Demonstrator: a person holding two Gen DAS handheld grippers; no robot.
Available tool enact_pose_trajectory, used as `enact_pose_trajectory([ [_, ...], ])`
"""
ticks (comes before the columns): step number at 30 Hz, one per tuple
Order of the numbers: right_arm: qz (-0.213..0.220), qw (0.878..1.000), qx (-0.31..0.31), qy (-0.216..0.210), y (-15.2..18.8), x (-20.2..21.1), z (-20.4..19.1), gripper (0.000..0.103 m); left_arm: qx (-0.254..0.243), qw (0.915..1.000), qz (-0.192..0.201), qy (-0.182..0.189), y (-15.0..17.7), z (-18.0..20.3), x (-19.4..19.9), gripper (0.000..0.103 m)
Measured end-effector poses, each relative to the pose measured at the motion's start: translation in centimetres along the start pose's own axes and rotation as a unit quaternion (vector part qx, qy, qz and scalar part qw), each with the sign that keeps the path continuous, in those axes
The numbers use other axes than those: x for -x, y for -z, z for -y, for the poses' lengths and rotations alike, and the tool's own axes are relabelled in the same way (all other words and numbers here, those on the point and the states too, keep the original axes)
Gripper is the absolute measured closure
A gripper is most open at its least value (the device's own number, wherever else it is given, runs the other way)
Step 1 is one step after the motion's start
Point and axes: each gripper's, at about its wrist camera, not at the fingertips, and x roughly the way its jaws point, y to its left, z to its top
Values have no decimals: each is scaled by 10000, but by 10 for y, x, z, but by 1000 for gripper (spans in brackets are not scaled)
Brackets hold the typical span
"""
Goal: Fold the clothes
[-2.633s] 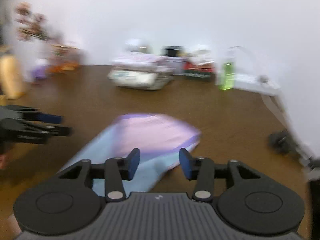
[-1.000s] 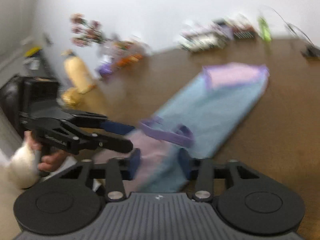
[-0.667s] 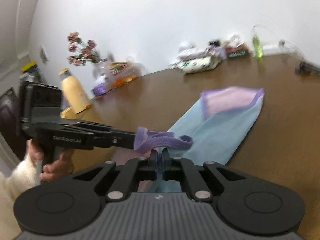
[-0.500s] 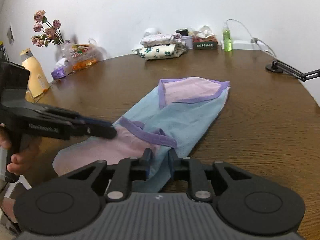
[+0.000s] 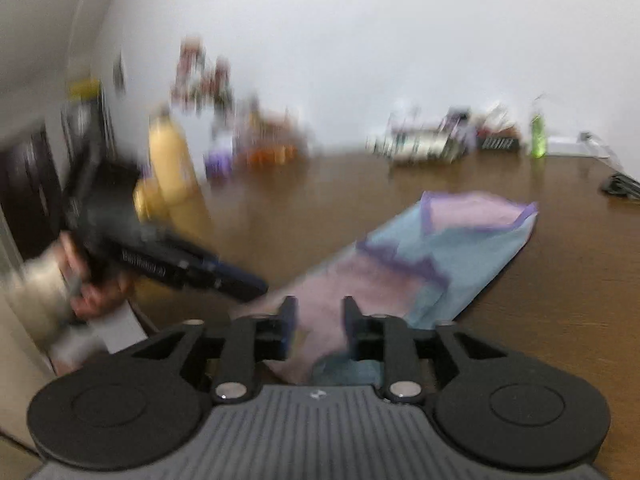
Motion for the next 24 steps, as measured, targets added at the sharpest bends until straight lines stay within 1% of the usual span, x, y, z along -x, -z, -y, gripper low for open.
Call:
enact_pose_trajectory([
  [1,-100,9999,7,25,3,3,2,56,82,9999,36,144,2,-2,4,57],
  [2,-200,9998,14,49,6,6,3,57,163,9994,71,288,4,-4,8,54],
  [3,-308,9995,59,69,10,7,3,57,145,9994,28,324,5,-3,4,56],
  [4,-404,9991,126,54,14,3,0,58,127,9993,-16,360,6,-1,0,58],
  [5,-457,9988,150,-4,17,-2,-2,63,111,9994,-122,318,5,2,-9,66],
  [6,-528,9985,154,-33,21,-7,-5,68,115,9993,-248,259,4,3,-16,88],
  [7,-643,9978,156,-12,24,-14,-7,93,122,9989,-420,192,4,4,-26,90],
  [8,-734,9972,134,23,28,-19,-7,102,112,9989,-432,142,6,5,-27,90],
  [10,-875,9962,-38,-24,29,-16,-2,102,82,9988,-480,93,9,8,-25,91],
  [13,-1082,9939,-190,-52,26,-5,3,102,181,9981,-555,218,18,12,-22,90],
  [14,-1177,9929,-154,-102,24,-2,2,100,64,9989,-401,223,19,14,-15,89],
  [15,-1190,9928,-14,-122,21,2,-2,99,-53,9994,-247,228,20,16,-9,82],
  [16,-1121,9935,175,-109,18,7,-7,90,-169,9995,-93,233,22,18,-3,67],
  [17,-1050,9939,302,-134,15,12,-10,70,-286,9993,62,238,23,19,4,55],
  [18,-968,9944,363,-215,14,15,-12,58,-402,9987,215,243,24,21,10,35],
  [19,-900,9946,430,-290,14,16,-14,49,-512,9982,206,225,25,23,8,31],
  [21,-915,9941,493,-321,19,11,-14,50,-731,9970,188,190,26,26,4,31],
  [22,-935,9940,478,-300,22,7,-13,60,-841,9961,179,173,27,28,2,39],
  [23,-915,9944,454,-277,24,3,-10,82,-950,9952,169,155,28,29,1,48],
  [24,-890,9950,399,-226,26,1,-7,88,-974,9952,25,115,29,29,-6,64],
])
